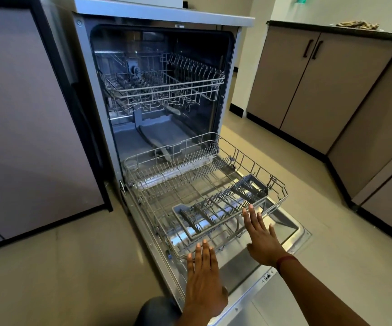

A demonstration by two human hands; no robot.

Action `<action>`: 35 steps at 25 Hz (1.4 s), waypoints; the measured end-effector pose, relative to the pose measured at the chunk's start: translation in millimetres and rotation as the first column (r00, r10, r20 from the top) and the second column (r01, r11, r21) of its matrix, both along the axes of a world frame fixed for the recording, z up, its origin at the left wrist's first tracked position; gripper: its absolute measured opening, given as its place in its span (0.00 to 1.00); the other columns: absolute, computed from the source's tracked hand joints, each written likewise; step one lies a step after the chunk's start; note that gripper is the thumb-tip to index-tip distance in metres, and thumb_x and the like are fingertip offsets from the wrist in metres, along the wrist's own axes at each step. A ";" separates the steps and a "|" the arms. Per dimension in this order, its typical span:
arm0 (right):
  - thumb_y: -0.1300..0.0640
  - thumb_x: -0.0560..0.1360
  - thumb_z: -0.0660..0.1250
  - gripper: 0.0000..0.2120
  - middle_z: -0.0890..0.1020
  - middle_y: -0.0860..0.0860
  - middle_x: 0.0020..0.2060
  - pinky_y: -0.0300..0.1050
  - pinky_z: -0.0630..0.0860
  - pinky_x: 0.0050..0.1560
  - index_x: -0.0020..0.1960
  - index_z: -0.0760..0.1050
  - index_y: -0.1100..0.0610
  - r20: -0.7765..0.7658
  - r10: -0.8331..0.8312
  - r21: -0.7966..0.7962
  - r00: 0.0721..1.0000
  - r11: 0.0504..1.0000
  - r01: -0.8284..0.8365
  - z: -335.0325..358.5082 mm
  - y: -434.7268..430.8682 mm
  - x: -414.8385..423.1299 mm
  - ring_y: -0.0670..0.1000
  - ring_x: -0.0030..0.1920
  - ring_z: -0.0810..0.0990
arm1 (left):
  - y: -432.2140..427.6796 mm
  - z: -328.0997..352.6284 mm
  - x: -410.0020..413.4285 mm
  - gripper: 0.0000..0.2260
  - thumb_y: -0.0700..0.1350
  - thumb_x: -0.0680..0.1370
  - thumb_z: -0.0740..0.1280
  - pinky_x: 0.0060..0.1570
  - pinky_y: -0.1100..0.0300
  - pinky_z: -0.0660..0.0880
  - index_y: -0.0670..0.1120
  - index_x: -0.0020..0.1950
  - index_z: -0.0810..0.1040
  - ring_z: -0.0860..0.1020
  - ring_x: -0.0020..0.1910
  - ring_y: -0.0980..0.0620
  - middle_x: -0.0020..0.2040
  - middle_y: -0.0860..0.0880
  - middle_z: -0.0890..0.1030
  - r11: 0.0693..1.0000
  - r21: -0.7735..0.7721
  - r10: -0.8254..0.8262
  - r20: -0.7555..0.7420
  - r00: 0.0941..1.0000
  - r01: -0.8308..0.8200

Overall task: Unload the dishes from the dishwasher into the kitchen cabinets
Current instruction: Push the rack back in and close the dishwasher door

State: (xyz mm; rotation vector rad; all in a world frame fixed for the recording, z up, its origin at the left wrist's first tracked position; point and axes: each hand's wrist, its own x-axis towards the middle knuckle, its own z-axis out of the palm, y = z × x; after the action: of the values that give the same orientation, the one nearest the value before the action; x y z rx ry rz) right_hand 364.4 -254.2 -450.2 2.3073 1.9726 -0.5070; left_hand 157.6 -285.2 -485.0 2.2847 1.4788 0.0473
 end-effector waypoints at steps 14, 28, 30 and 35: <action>0.66 0.75 0.57 0.46 0.25 0.48 0.71 0.60 0.40 0.74 0.74 0.25 0.47 -0.001 0.039 0.008 0.999 0.999 -0.039 4.6 81.4 -21.9 0.52 0.74 0.29 | 78.2 2.4 -19.0 0.43 0.44 0.76 0.65 0.70 0.46 0.29 0.44 0.77 0.34 0.28 0.73 0.42 0.72 0.47 0.26 0.998 0.058 0.043 -0.073 0.996 -0.038; 0.64 0.75 0.57 0.44 0.27 0.50 0.73 0.59 0.38 0.74 0.75 0.27 0.51 0.061 0.174 0.062 0.983 0.982 -0.177 6.3 178.1 -39.9 0.53 0.74 0.29 | 175.9 -5.1 -52.5 0.43 0.49 0.78 0.64 0.69 0.49 0.27 0.45 0.76 0.31 0.28 0.74 0.44 0.73 0.48 0.25 0.995 0.091 0.043 -0.152 0.987 -0.029; 0.64 0.75 0.57 0.44 0.27 0.51 0.73 0.60 0.38 0.74 0.75 0.27 0.52 0.060 0.188 0.069 0.980 0.979 -0.192 5.9 194.0 -46.2 0.52 0.73 0.27 | 191.1 -4.8 -58.4 0.44 0.51 0.77 0.64 0.71 0.48 0.29 0.45 0.76 0.31 0.28 0.74 0.44 0.74 0.47 0.26 0.996 0.093 0.029 -0.170 0.985 -0.013; 0.62 0.75 0.58 0.44 0.27 0.52 0.73 0.61 0.37 0.74 0.76 0.28 0.53 0.076 0.210 0.070 0.975 0.974 -0.216 4.4 231.9 -55.2 0.52 0.73 0.28 | 221.7 -5.9 -72.5 0.48 0.48 0.75 0.68 0.72 0.48 0.31 0.46 0.76 0.32 0.32 0.75 0.45 0.76 0.47 0.31 0.982 0.190 0.031 -0.160 0.987 0.000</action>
State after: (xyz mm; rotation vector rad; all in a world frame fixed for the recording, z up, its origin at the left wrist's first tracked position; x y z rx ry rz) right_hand 309.2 -22.3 -445.9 2.0875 2.2090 -0.3353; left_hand 85.1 -63.5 -490.9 2.4790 1.6364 0.0066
